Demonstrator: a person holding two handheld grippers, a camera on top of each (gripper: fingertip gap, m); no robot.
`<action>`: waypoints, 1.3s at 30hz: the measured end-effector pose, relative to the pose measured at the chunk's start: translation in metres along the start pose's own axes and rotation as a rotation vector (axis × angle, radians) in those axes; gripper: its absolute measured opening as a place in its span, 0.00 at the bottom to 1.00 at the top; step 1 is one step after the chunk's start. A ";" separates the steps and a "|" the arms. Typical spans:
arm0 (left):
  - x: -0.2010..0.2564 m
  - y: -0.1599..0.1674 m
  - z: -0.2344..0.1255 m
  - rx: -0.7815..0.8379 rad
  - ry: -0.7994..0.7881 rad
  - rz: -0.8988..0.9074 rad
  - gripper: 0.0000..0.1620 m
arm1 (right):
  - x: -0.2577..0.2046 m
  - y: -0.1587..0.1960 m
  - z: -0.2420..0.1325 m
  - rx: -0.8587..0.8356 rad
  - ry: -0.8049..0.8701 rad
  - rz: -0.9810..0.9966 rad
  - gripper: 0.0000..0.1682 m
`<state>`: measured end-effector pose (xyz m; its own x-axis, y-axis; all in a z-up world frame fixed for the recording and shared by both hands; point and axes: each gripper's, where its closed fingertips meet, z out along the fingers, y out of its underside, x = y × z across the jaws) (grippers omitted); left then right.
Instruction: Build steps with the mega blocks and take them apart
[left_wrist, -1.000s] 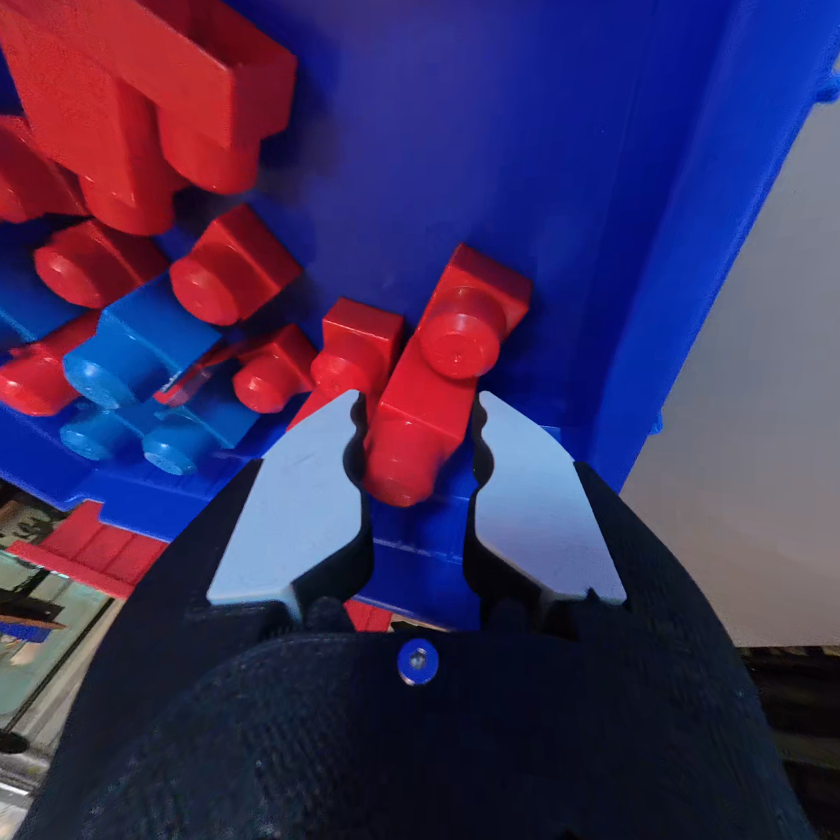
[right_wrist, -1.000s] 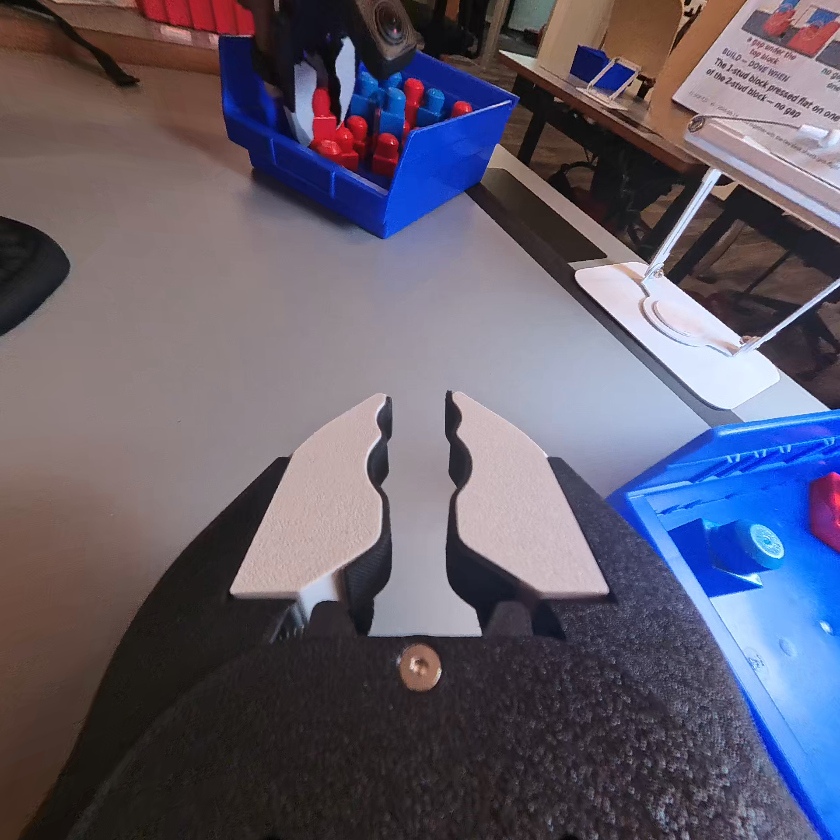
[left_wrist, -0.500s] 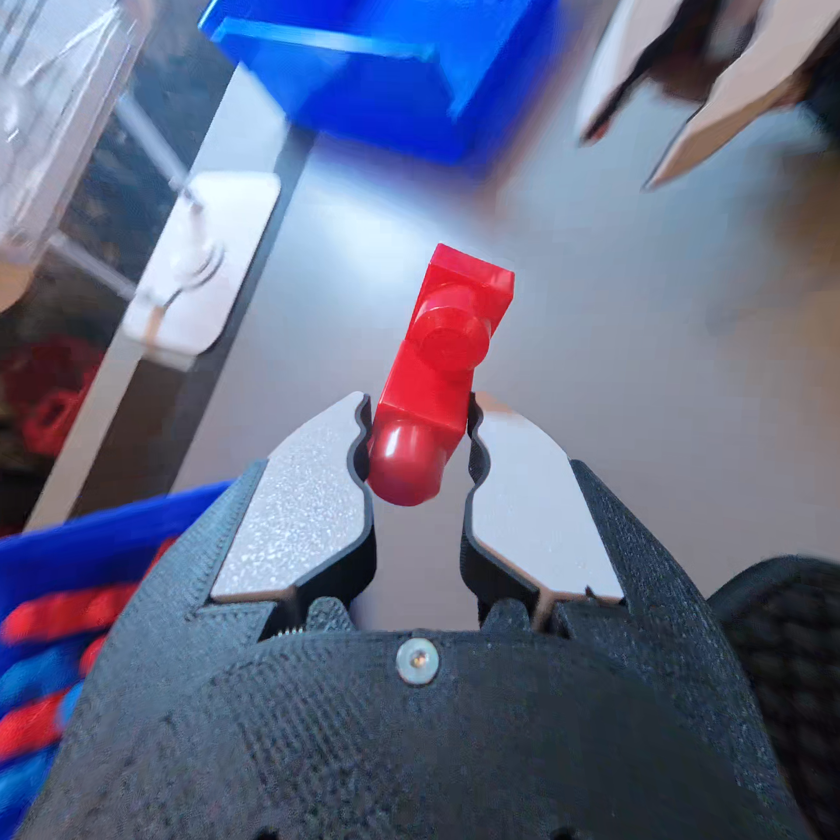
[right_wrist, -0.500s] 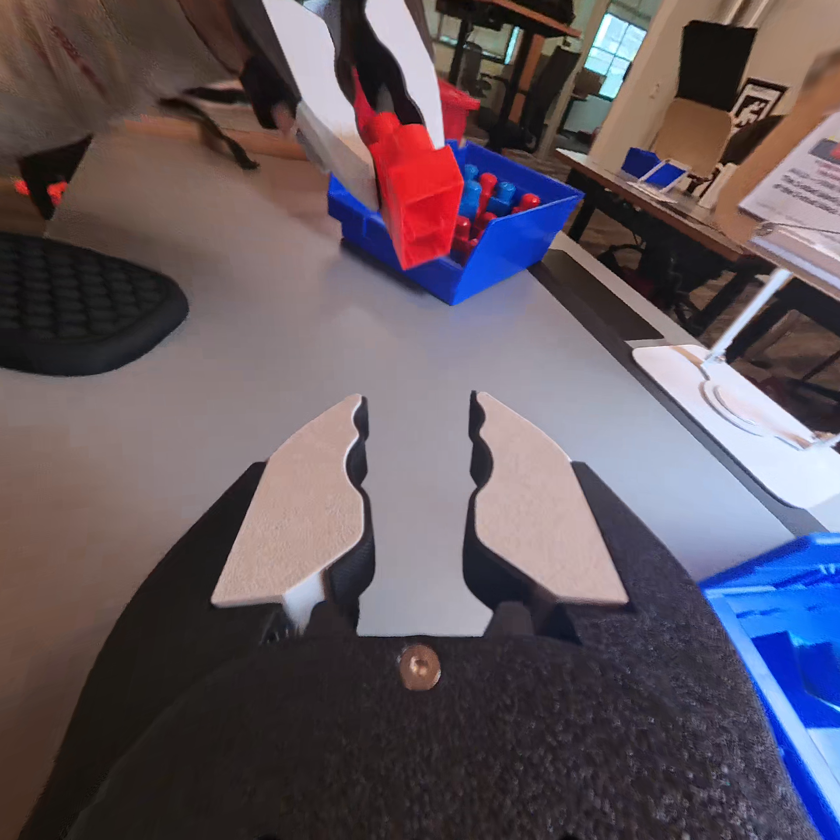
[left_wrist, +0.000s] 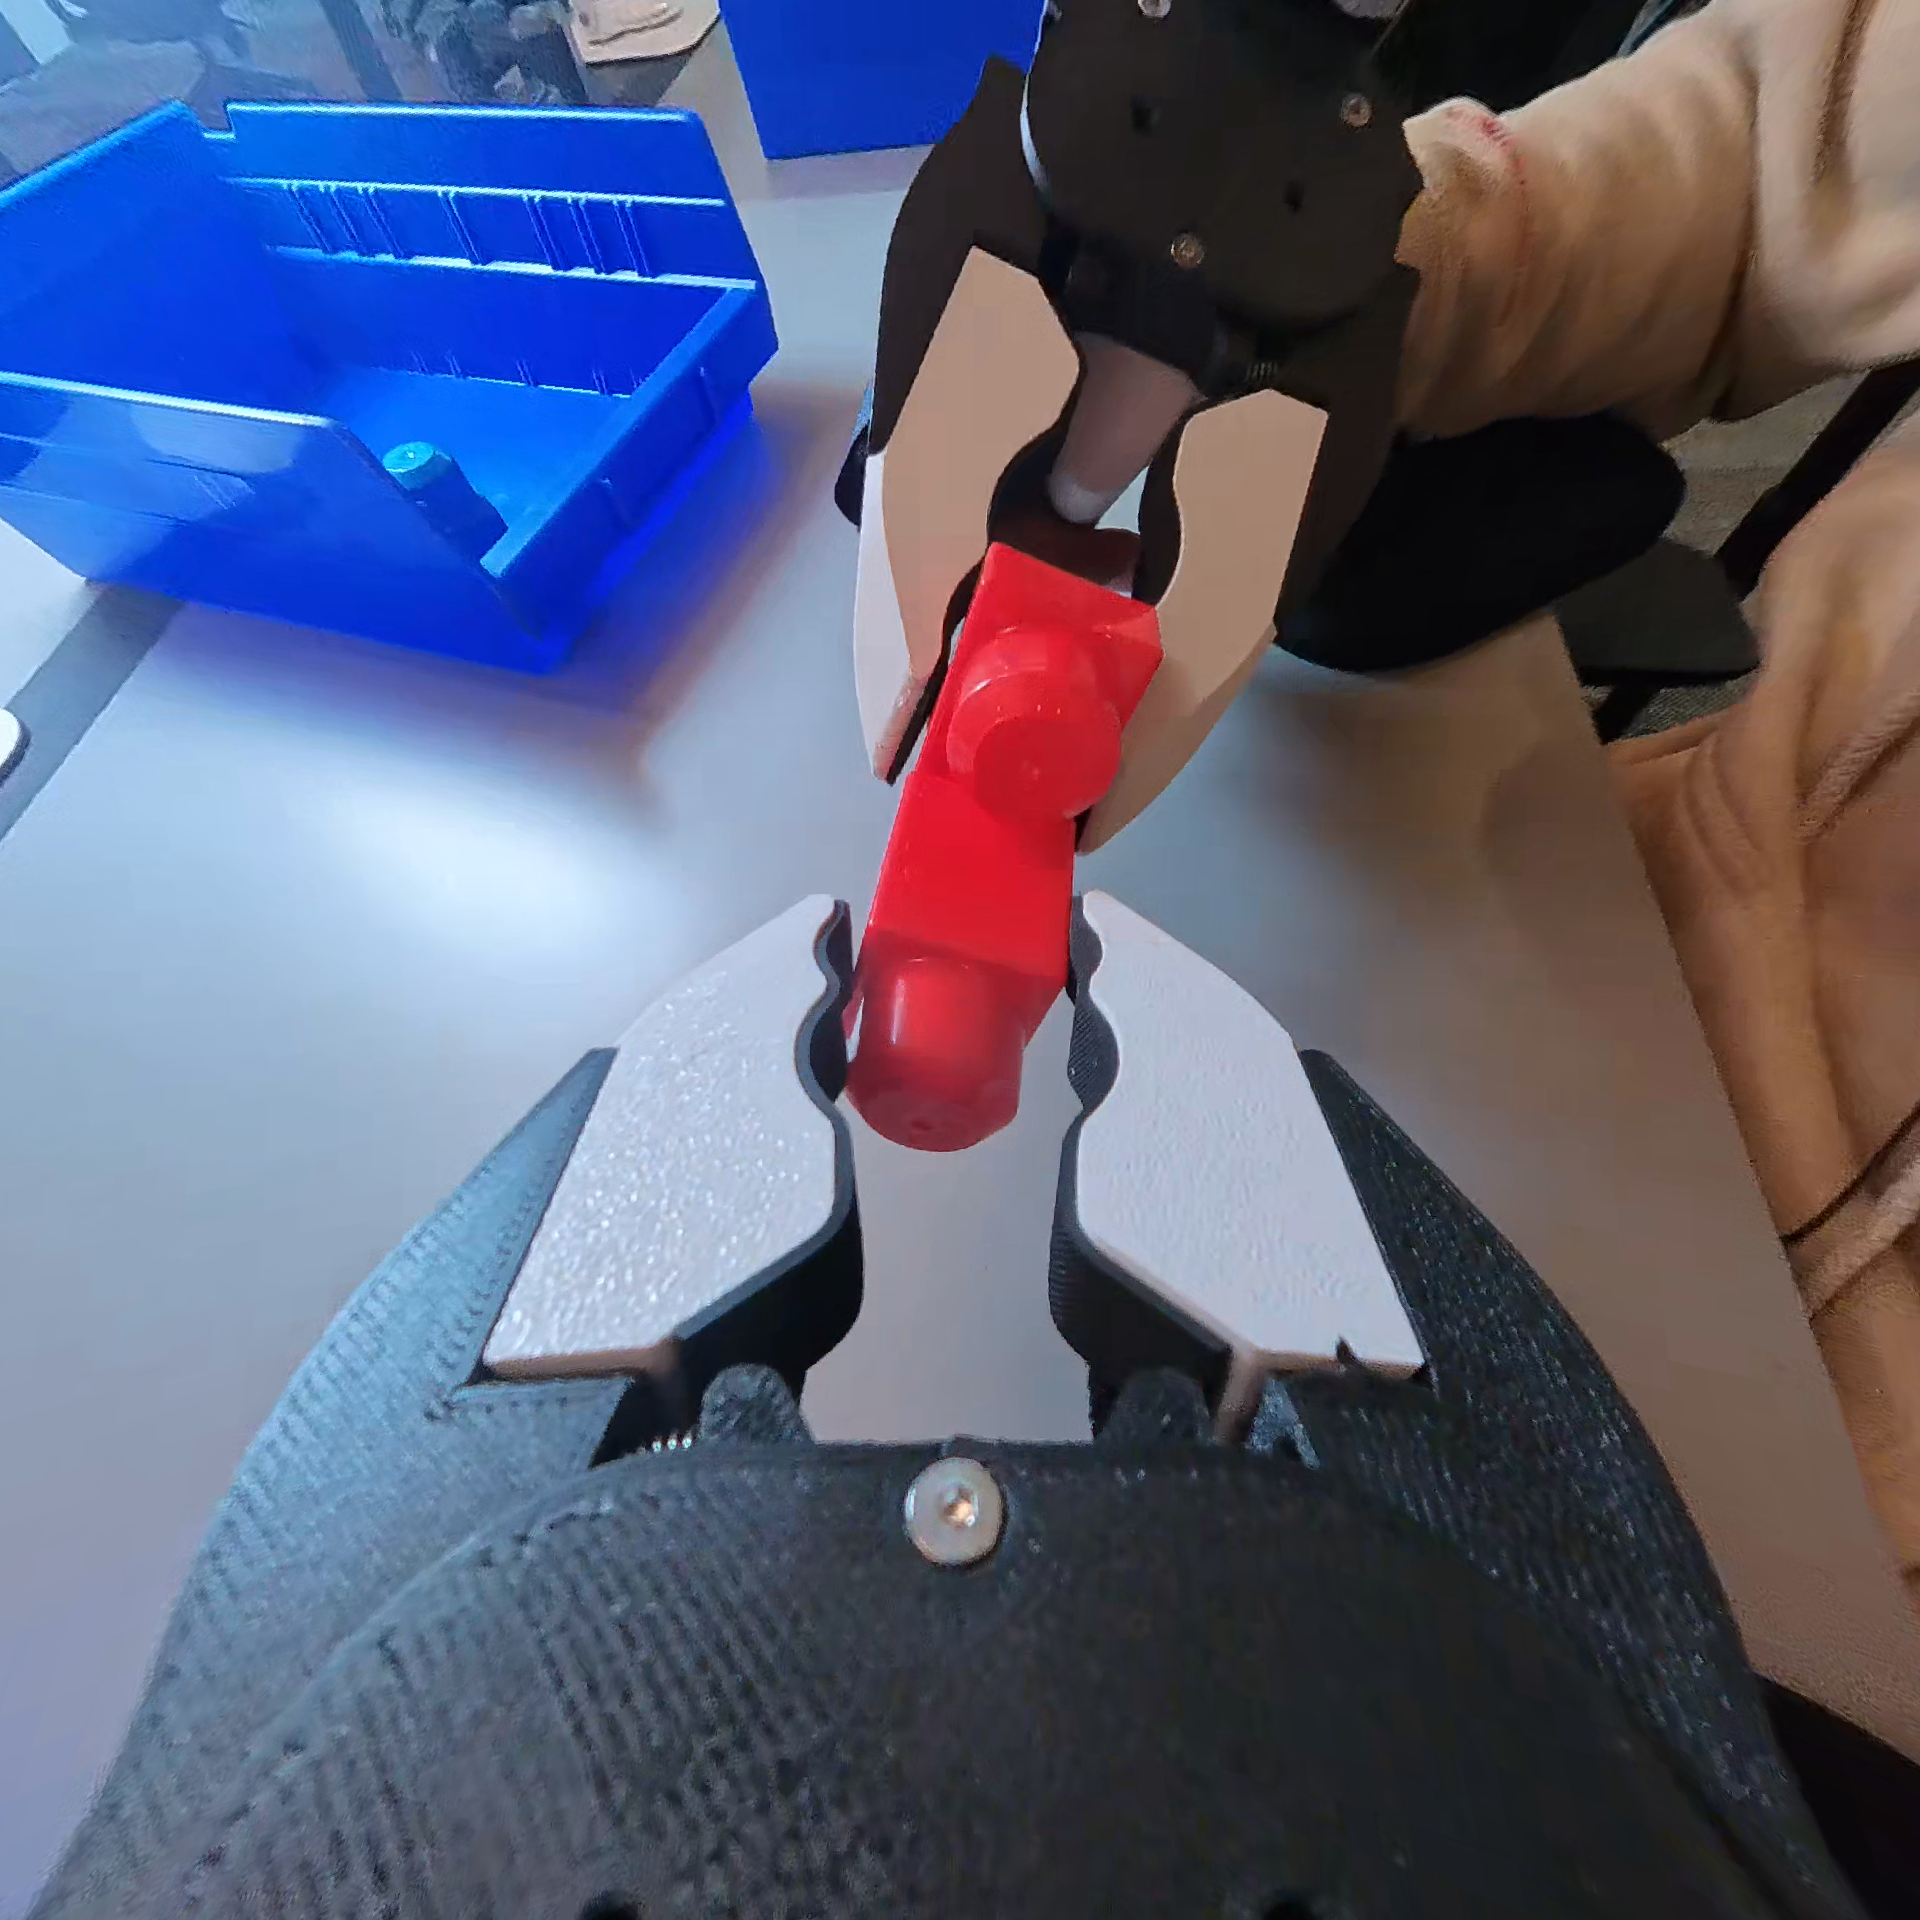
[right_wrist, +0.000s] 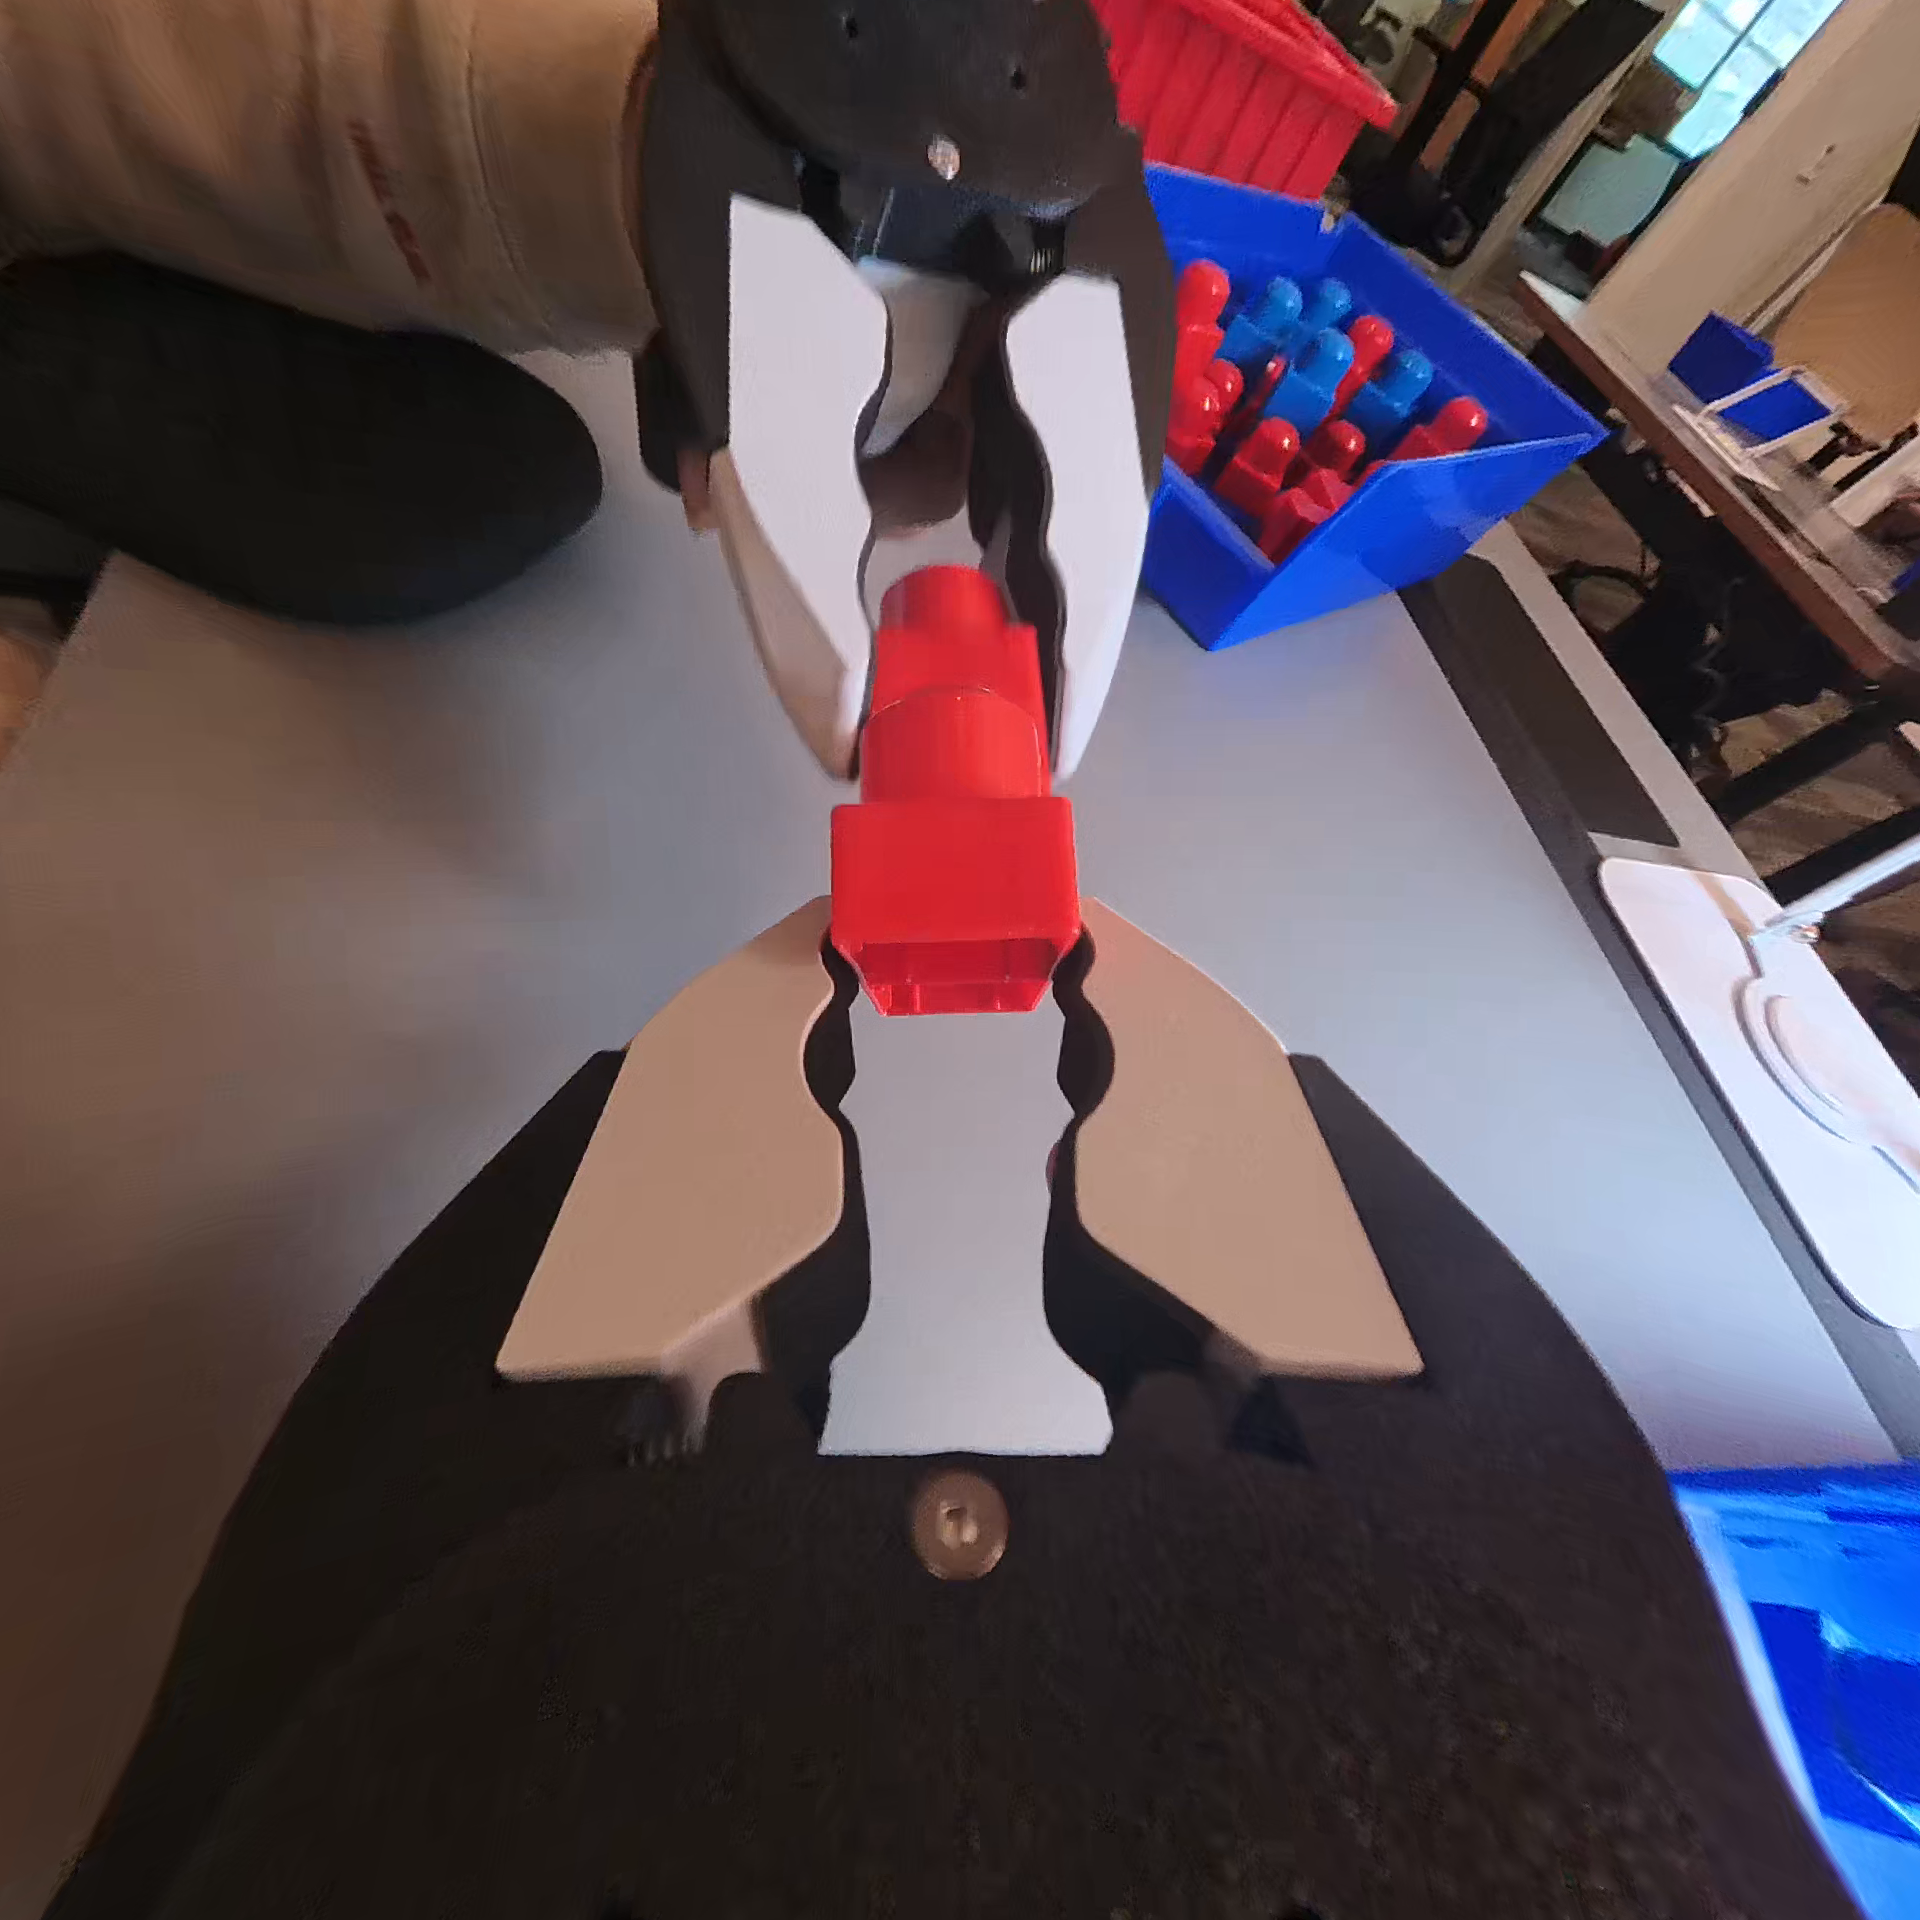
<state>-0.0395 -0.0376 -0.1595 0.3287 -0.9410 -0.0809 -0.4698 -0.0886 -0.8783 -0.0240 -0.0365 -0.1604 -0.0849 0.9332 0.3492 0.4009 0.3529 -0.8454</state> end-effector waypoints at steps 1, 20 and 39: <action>-0.004 0.002 -0.005 0.002 -0.017 -0.006 0.24 | 0.003 0.003 -0.003 -0.016 0.003 -0.009 0.22; -0.026 0.062 0.009 -0.144 -0.100 -0.061 0.25 | 0.033 0.008 -0.009 0.180 0.027 0.255 0.22; 0.017 -0.027 -0.016 0.326 0.115 -0.091 0.20 | -0.011 -0.011 0.002 0.241 -0.185 0.207 0.16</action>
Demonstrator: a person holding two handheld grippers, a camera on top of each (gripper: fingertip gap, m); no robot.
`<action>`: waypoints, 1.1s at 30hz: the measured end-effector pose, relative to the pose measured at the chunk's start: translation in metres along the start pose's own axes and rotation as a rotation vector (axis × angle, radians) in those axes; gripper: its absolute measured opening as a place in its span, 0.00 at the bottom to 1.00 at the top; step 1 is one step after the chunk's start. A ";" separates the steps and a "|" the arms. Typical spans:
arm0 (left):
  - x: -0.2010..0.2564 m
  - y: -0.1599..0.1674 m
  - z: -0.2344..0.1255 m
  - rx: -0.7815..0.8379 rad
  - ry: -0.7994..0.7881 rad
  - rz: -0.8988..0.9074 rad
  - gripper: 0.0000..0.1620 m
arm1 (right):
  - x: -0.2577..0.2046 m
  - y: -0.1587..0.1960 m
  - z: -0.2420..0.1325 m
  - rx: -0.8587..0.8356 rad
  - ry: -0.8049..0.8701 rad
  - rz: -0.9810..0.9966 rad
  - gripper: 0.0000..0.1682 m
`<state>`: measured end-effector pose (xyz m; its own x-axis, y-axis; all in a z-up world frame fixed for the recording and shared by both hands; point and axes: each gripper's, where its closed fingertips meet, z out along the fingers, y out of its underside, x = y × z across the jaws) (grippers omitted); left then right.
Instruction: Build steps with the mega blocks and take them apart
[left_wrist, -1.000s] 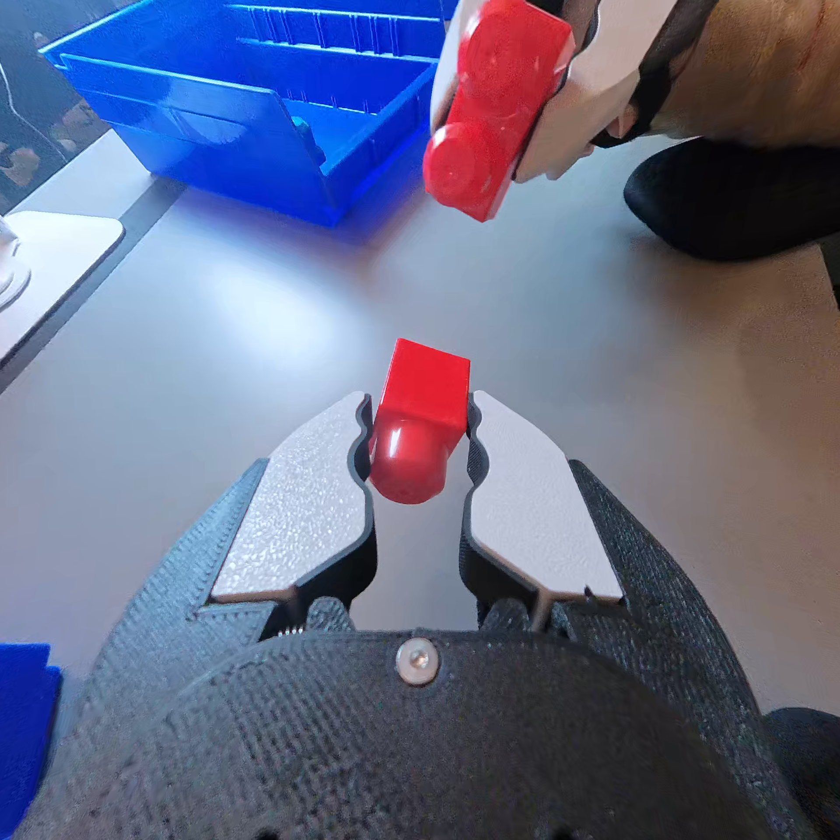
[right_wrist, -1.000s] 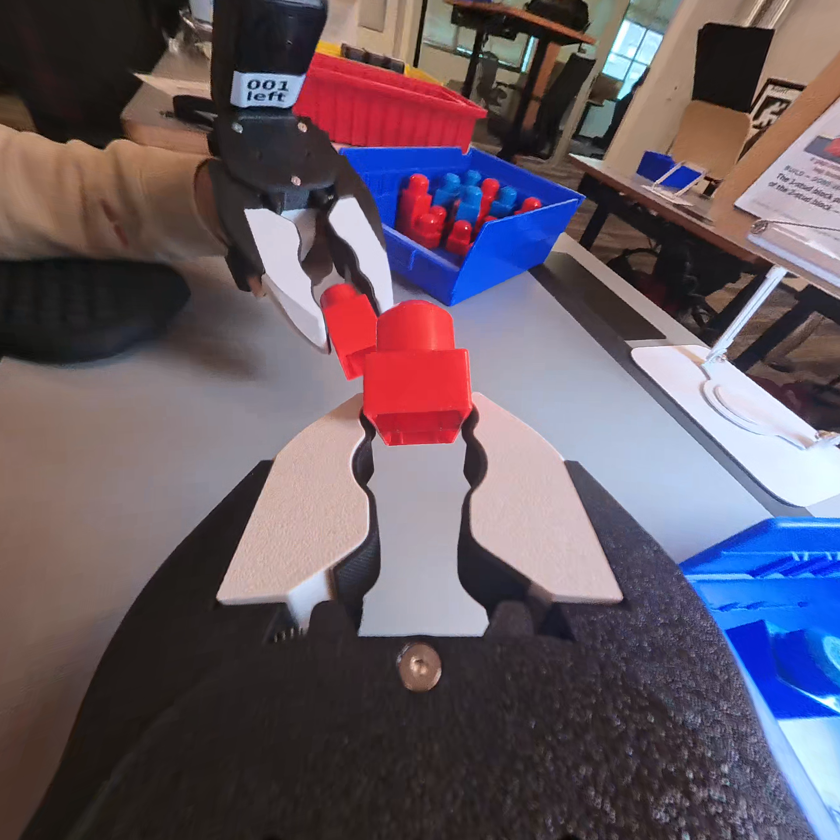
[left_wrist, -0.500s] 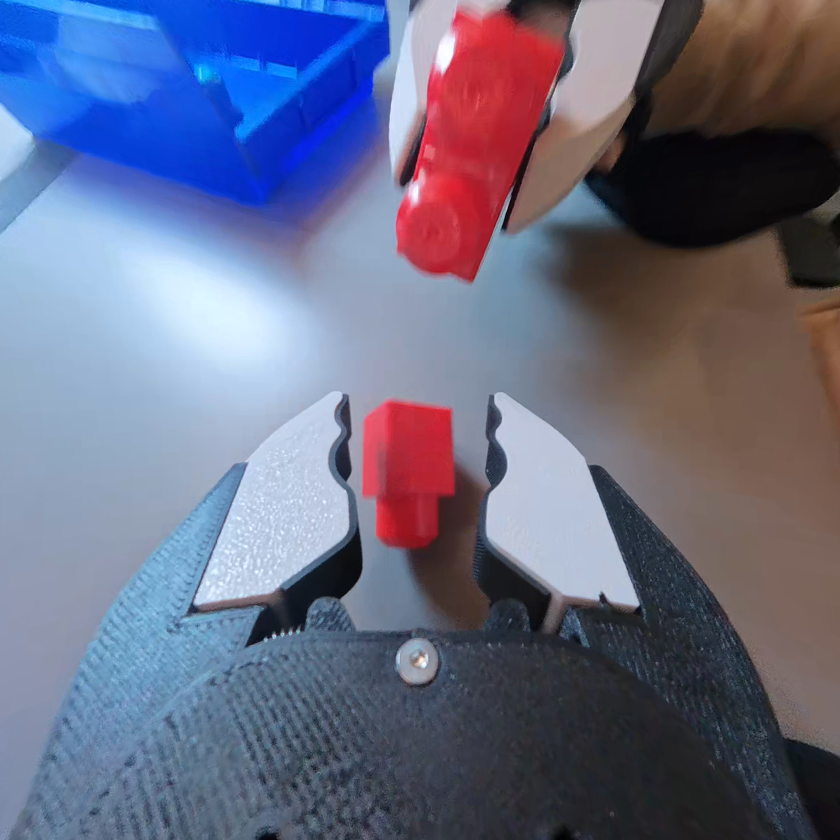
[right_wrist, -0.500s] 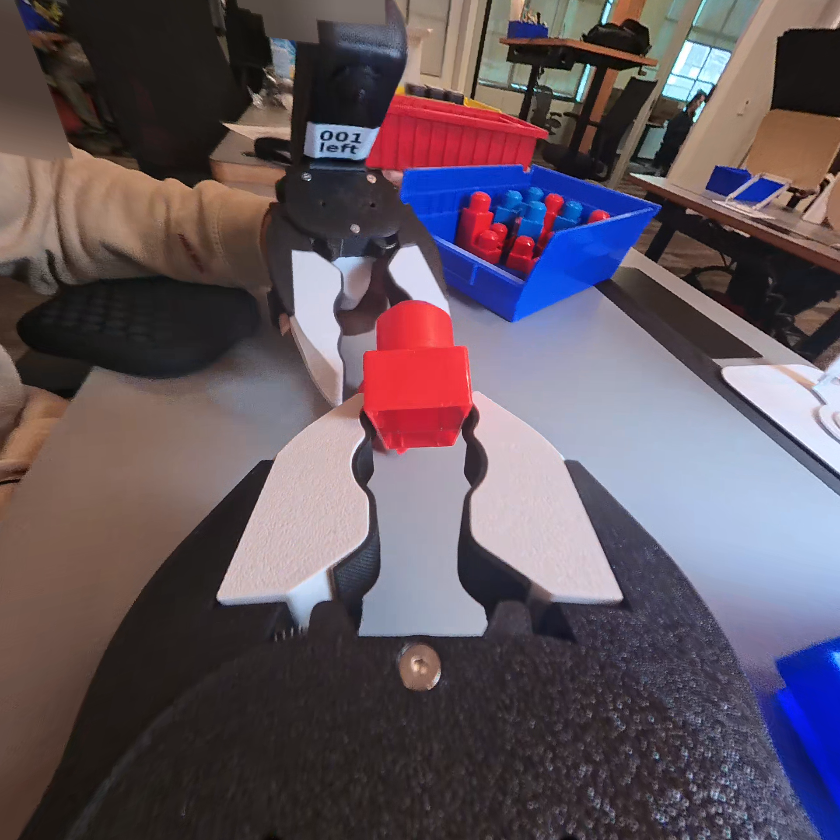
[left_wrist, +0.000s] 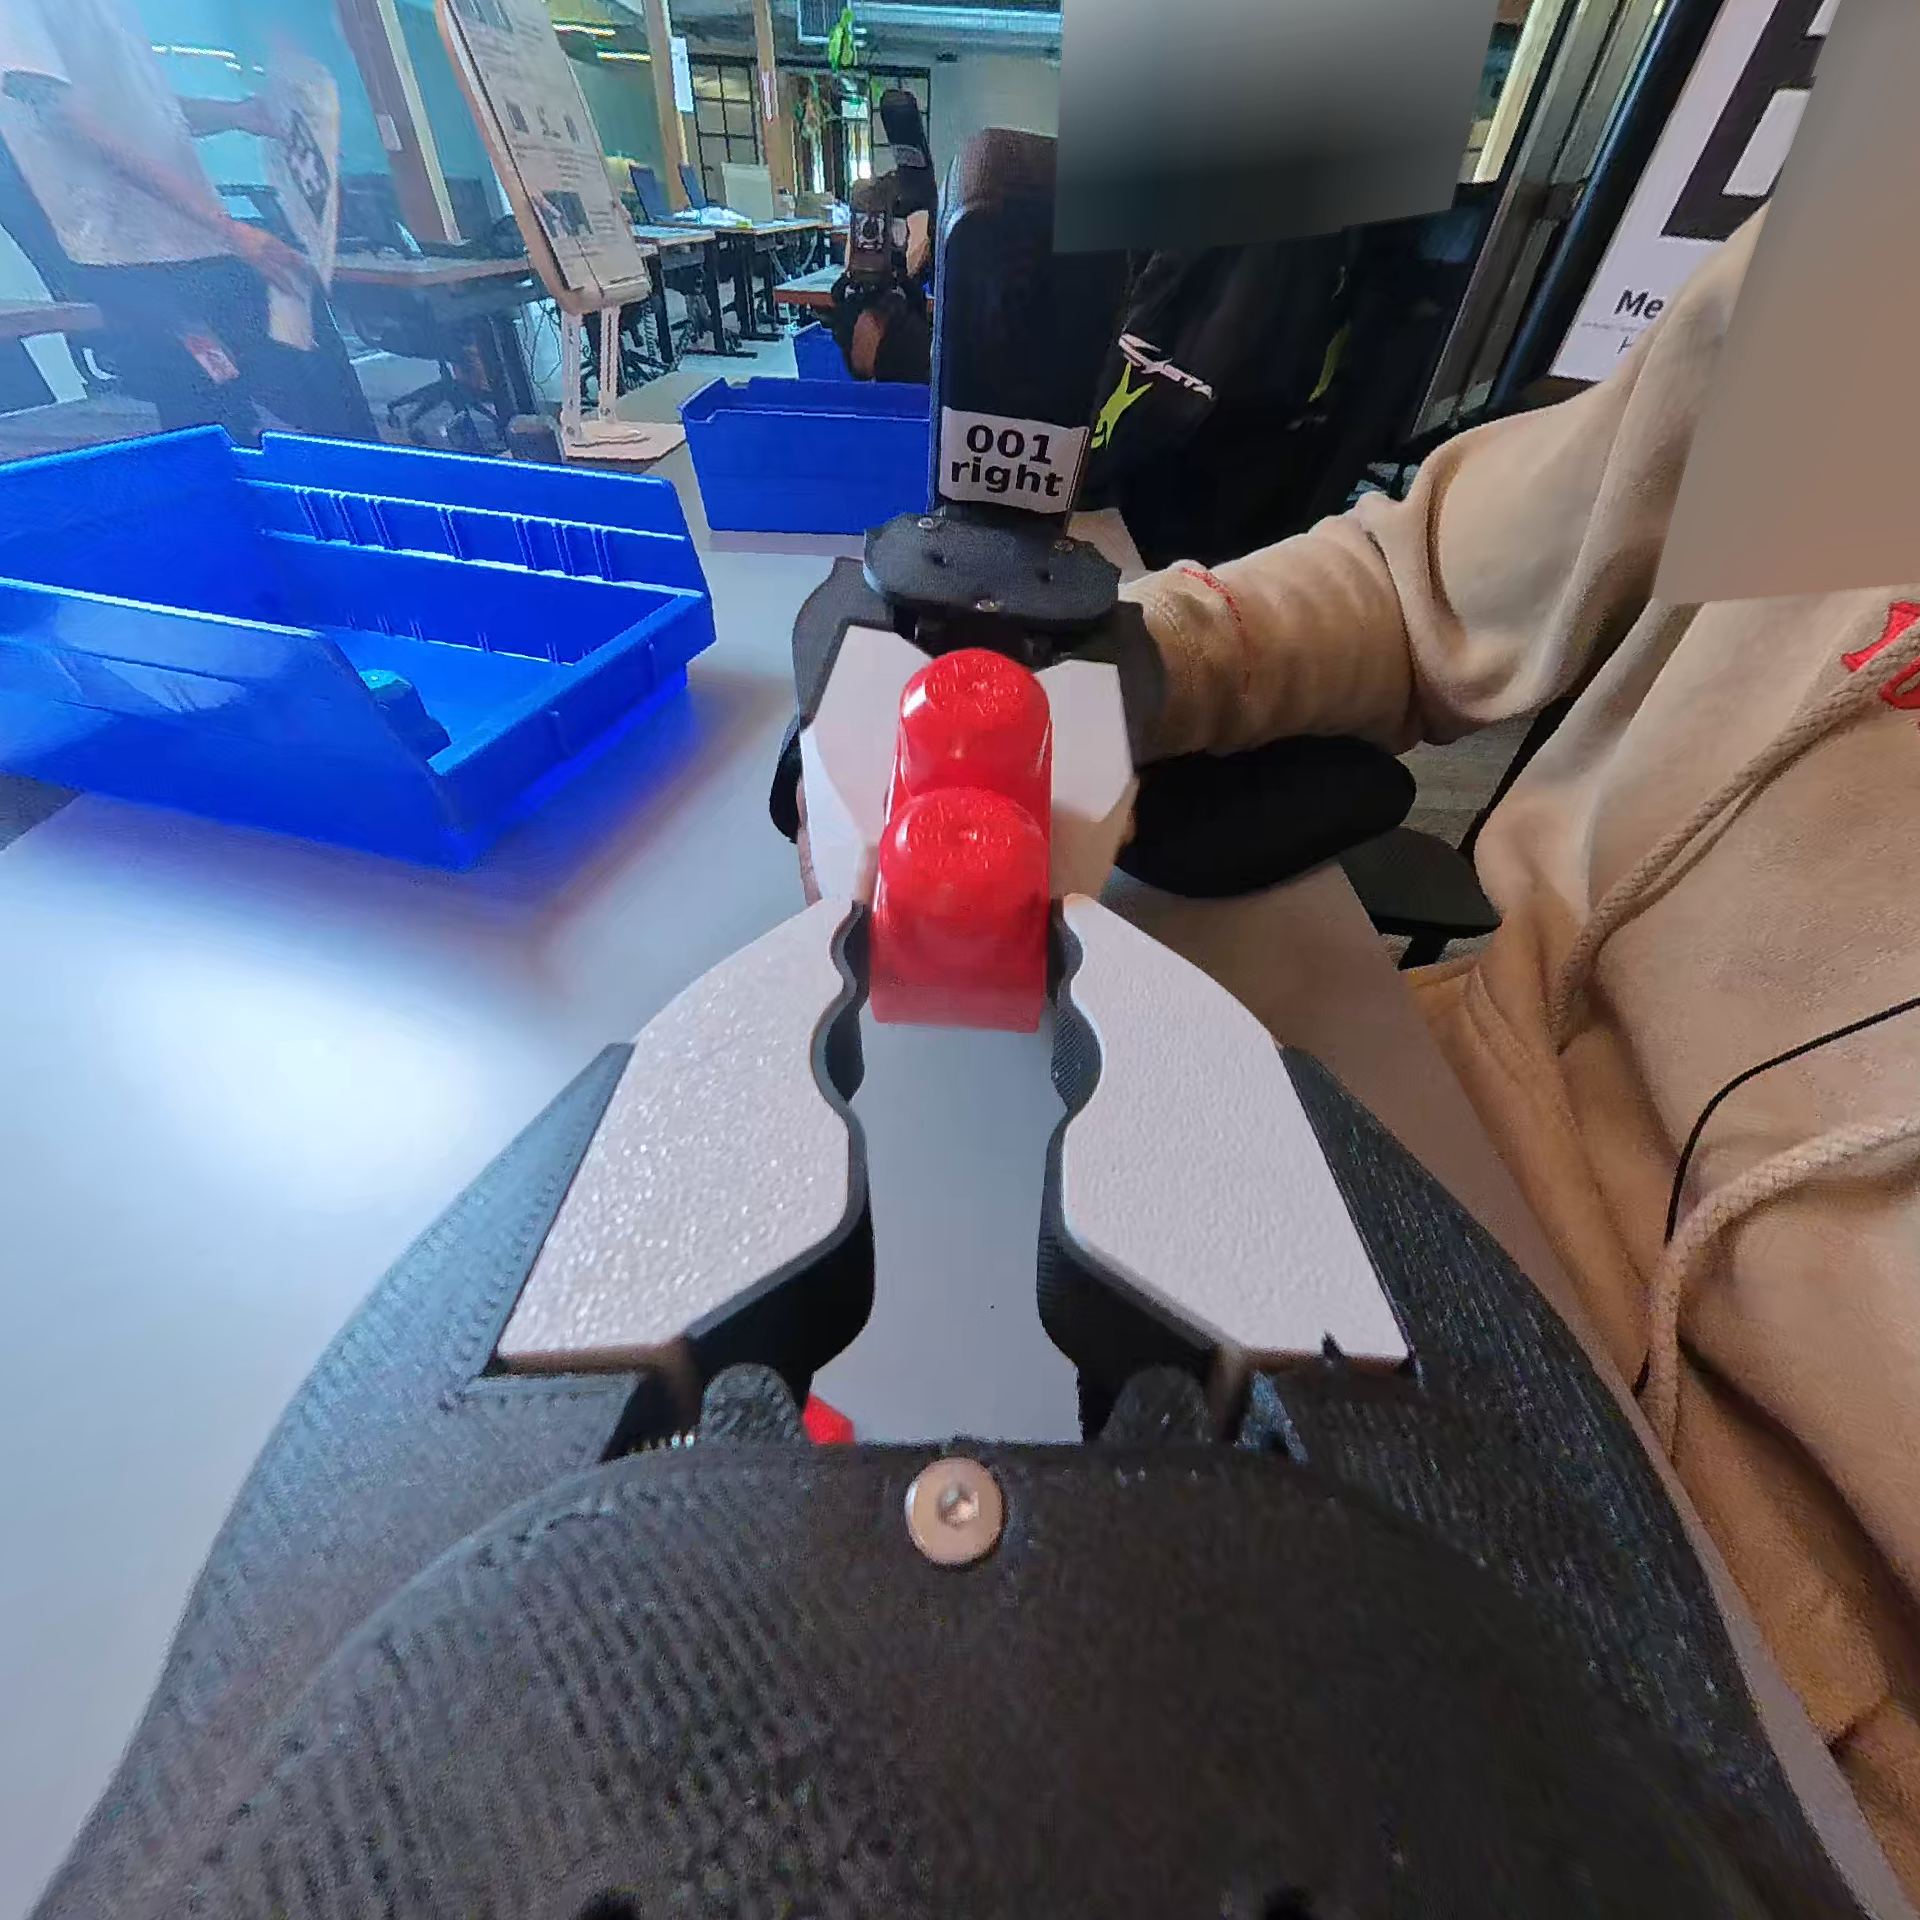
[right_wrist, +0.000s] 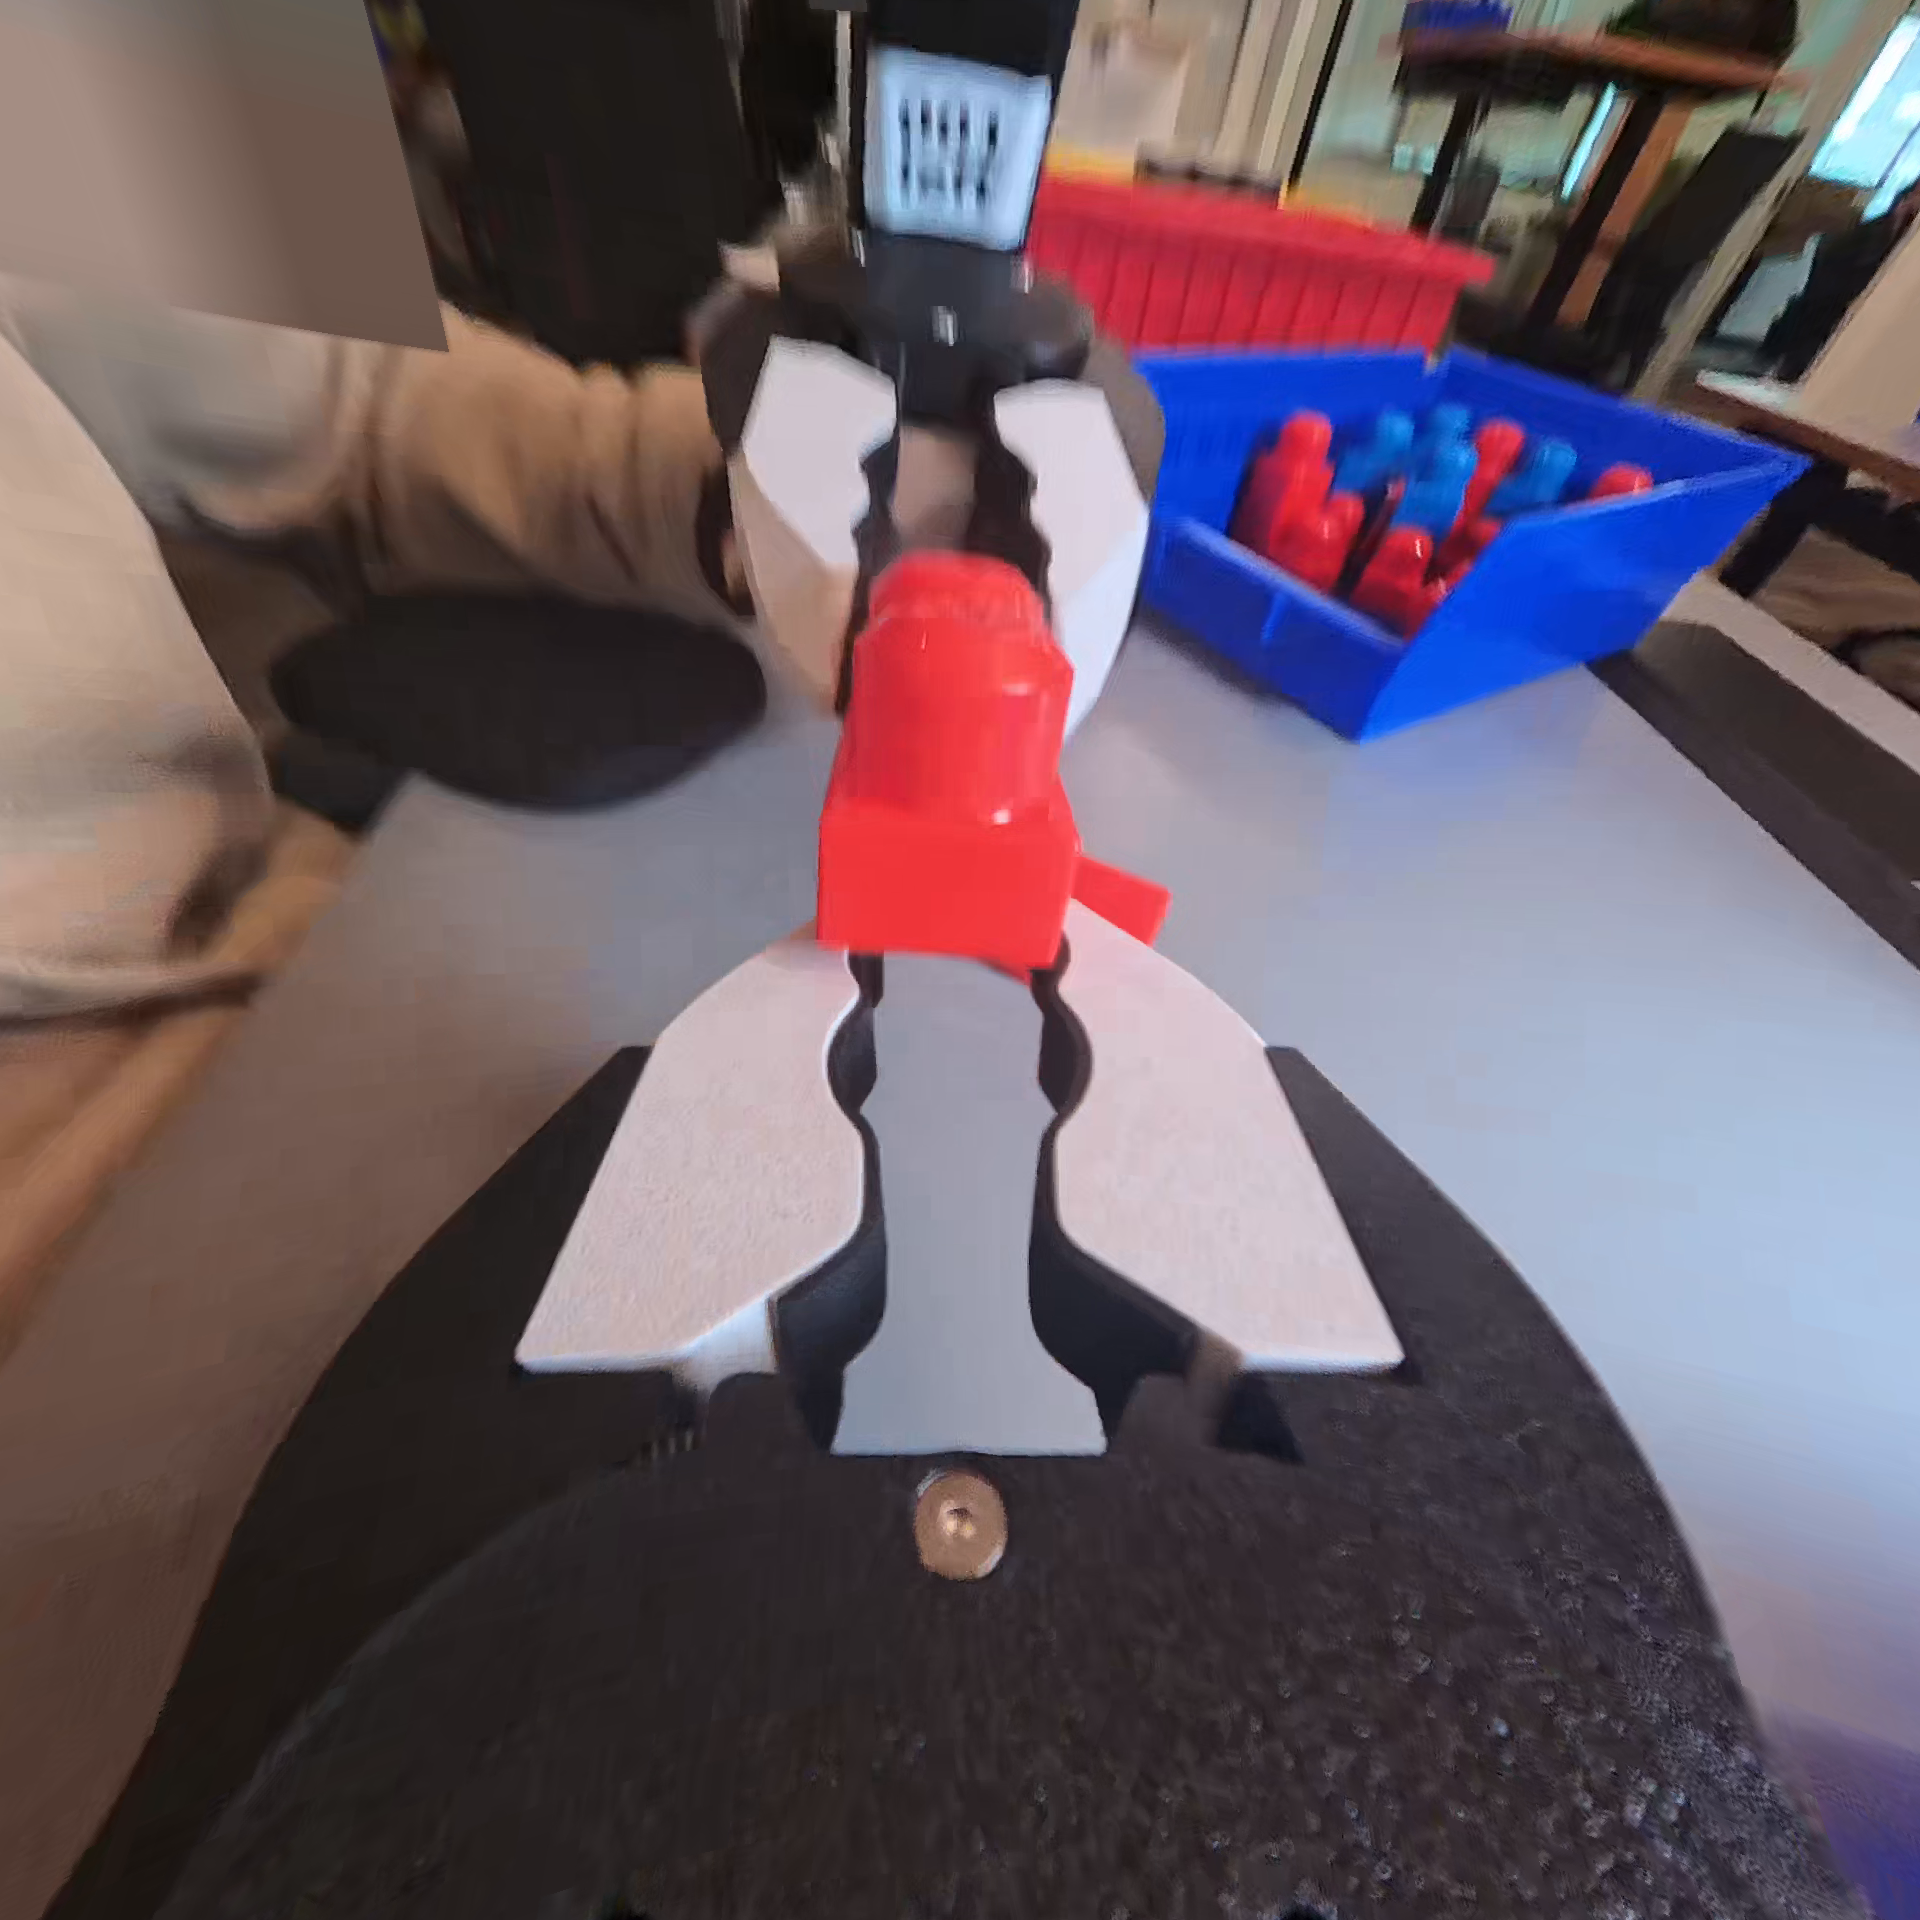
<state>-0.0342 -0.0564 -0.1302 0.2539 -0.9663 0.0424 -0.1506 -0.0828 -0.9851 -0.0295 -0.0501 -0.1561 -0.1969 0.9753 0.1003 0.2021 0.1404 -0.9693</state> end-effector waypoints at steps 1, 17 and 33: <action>-0.001 0.000 -0.002 -0.007 -0.006 0.004 0.20 | 0.004 0.009 -0.001 -0.056 0.019 -0.027 0.17; -0.035 0.008 -0.011 -0.089 -0.251 0.150 0.25 | 0.039 -0.026 -0.021 -0.007 0.266 -0.131 0.17; -0.061 0.060 -0.016 -0.339 -0.305 0.030 0.36 | 0.389 0.098 -0.236 -0.382 1.345 0.323 0.17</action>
